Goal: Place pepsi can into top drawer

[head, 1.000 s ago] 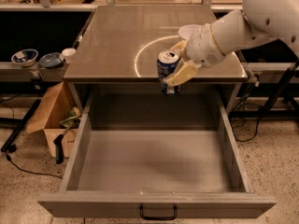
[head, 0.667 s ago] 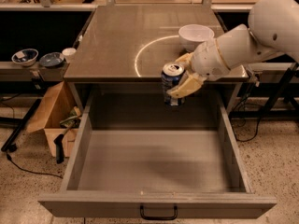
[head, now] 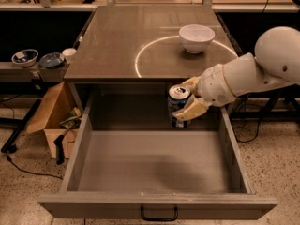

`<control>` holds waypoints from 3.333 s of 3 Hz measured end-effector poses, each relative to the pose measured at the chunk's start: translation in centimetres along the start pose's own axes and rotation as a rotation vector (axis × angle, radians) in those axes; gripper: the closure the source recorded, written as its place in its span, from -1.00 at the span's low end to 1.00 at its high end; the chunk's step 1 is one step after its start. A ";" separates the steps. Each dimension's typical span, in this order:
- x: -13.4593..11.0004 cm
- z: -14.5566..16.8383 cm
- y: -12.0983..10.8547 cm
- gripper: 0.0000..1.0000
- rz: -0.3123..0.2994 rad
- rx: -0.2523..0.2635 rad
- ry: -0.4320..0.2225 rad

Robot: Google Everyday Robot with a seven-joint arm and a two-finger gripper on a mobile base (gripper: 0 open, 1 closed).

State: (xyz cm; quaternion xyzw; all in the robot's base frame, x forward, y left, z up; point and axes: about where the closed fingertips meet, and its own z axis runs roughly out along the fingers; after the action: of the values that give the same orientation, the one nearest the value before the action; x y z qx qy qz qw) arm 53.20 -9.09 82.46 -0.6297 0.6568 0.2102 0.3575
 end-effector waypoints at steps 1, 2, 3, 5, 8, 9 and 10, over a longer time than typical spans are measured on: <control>1.4 1.2 1.1 1.00 0.028 0.030 0.027; 2.8 2.9 1.6 1.00 0.060 0.056 0.045; 4.3 4.9 1.6 1.00 0.092 0.057 0.065; 8.1 7.6 2.4 1.00 0.205 0.035 0.066; 11.7 9.9 2.8 1.00 0.299 -0.015 0.064; 11.8 9.9 2.9 0.63 0.300 -0.018 0.064; 11.8 9.9 2.9 0.17 0.300 -0.018 0.064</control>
Offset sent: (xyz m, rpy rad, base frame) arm -0.0050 0.0052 -0.0714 -0.0387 0.0205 -0.1564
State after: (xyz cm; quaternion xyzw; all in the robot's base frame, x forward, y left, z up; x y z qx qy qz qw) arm 53.01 -9.54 66.81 -0.5342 0.7527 0.2467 0.2953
